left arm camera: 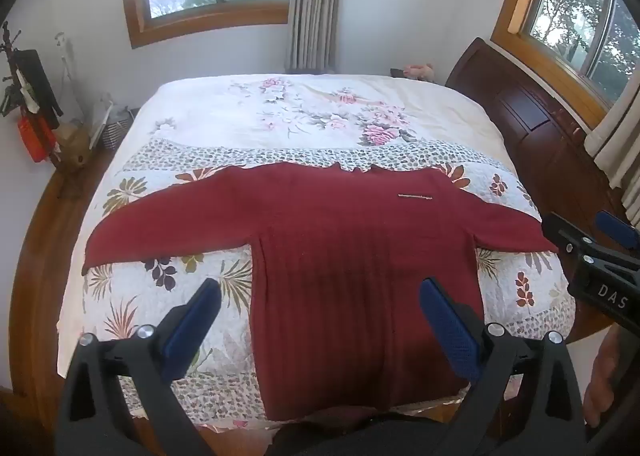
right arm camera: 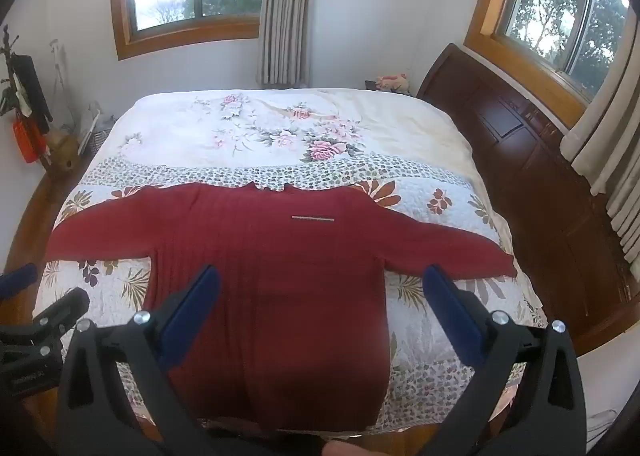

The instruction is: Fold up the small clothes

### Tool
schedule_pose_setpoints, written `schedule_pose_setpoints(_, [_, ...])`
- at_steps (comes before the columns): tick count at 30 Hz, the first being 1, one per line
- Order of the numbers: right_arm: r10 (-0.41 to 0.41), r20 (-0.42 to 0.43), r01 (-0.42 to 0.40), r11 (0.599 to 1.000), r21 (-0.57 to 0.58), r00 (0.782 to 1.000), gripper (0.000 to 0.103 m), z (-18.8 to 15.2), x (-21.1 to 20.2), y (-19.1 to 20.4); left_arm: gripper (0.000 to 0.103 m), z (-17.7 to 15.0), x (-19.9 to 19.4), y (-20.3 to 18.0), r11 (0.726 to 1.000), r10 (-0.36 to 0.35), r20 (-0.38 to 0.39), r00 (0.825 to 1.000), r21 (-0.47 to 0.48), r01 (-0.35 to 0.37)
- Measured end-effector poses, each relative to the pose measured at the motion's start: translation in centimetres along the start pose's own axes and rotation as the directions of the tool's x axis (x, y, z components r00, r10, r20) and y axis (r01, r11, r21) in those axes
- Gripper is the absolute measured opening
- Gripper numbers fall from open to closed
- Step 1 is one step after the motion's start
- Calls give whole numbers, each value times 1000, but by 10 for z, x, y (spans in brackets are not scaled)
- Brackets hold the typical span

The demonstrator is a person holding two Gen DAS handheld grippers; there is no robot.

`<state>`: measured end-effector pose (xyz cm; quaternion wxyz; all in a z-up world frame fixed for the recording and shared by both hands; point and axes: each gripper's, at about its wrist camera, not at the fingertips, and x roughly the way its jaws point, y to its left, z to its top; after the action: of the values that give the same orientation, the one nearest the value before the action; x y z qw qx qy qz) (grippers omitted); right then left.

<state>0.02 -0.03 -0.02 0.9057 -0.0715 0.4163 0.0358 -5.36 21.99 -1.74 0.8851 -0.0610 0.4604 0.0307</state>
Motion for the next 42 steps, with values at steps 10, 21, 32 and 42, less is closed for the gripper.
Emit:
schedule_pose_setpoints(10, [1,-3,-1,1000,-9,1000,101,2,-1,6,100,1,3,1,1000,11,0,1000,-1,-11])
schedule_pose_setpoints(21, [3,-8,-3,1000,-17,1000,101,2,3,7,100,3,-2,6,1000,-4,8,1000,-1,4])
schedule_pose_setpoints(32, [-2,-3,2,1000,-19,1000,101,0,0,6,100,5,-6,4,1000,-5,14,1000,5,5])
schedule_pose_setpoints(42, [-5,-2,5,1000,-18,1000,101,-2,-3,5,100,5,-6,3,1000,-4,15,1000,7,4])
